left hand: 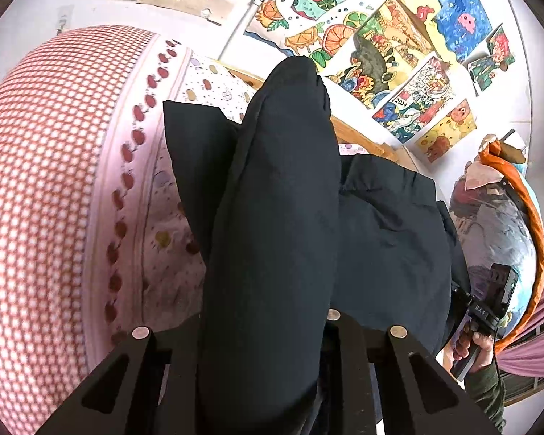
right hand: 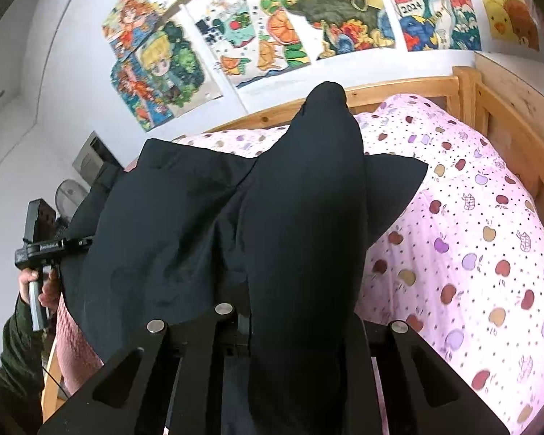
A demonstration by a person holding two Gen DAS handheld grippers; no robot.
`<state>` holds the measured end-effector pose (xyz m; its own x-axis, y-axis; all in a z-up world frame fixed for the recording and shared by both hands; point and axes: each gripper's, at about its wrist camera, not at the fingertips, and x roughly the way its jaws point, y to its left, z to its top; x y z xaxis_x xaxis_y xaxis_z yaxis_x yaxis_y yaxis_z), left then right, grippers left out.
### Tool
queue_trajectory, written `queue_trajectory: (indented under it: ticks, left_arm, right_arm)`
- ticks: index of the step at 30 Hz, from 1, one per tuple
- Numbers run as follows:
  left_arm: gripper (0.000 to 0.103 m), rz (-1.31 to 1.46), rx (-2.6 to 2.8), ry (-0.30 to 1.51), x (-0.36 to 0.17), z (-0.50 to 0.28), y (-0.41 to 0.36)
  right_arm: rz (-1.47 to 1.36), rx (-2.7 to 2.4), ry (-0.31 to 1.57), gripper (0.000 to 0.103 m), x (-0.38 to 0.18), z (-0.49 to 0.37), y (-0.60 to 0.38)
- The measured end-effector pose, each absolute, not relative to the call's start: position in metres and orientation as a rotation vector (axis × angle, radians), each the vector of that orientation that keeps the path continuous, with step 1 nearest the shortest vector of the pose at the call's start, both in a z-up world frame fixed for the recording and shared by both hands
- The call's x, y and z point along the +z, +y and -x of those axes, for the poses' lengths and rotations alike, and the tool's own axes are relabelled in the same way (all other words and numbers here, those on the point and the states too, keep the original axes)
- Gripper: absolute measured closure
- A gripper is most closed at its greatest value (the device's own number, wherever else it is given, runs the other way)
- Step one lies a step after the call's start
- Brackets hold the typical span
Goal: Fold large clothes
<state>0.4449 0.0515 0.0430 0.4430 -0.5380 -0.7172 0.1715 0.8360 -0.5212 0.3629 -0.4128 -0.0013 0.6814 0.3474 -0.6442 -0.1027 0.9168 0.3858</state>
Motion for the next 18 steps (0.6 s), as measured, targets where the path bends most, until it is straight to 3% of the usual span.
queue_trajectory:
  ticks: [8,18]
  left_arm:
    - [0.082,0.391,-0.44,1.027,0.044,-0.414,0.068]
    - [0.078,0.364,-0.349,1.068,-0.011,-0.414,0.067]
  right_arm:
    - [-0.321,0.275,0.794,0.087,0.0,-0.331,-0.399]
    - [-0.401,0.16,0.841,0.084,-0.042,-0.324,-0.4]
